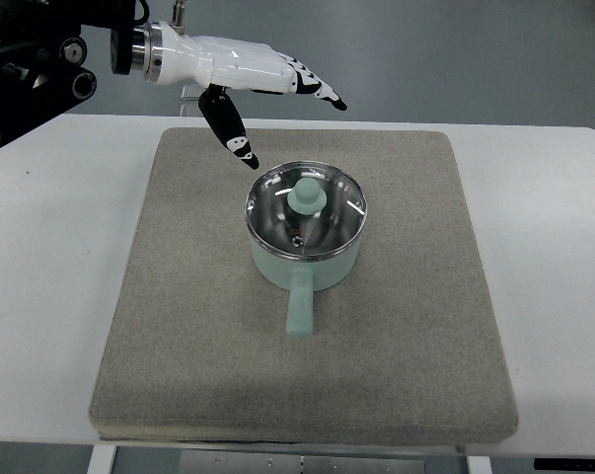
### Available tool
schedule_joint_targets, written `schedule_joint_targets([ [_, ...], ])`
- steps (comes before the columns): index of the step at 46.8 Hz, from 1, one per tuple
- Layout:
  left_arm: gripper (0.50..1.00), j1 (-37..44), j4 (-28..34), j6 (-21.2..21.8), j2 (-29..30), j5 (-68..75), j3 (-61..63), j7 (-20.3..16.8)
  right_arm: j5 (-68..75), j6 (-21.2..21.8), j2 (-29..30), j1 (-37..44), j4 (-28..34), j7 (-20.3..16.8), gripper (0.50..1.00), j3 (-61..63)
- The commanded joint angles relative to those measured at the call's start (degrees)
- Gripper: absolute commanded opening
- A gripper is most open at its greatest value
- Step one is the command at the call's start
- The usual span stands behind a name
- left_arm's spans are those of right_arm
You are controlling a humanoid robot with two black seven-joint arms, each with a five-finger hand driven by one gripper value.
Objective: Place lid left of pot with left hand
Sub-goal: 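Swing the left hand over the pot toward the glass lid, then lower the left hand fingers down onto the lid's green knob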
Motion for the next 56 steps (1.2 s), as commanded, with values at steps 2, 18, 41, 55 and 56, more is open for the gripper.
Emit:
schedule_joint_targets([
  [2,0.994,0.0,-1.7,-0.5,0.3,1.1,0.4,0.0,0.0,0.0,0.0,0.0,0.0,0.0,0.921,0.0],
  [18,0.994,-0.6,-5.3,-0.6,0.4,9.3,1.7,0.0,0.0,0.0,0.0,0.0,0.0,0.0,0.921,0.0],
  [41,0.994,-0.5,-7.2,-0.5,1.0,12.3,1.6,0.0,0.0,0.0,0.0,0.0,0.0,0.0,0.921,0.0],
  [55,0.994,0.0,-5.9,0.0,0.0,12.3,1.4,0.0,0.0,0.0,0.0,0.0,0.0,0.0,0.923,0.0],
  [56,0.994,0.1,-5.8,0.0,-0.1,12.3,1.4,0.0,0.0,0.0,0.0,0.0,0.0,0.0,0.921,0.0],
])
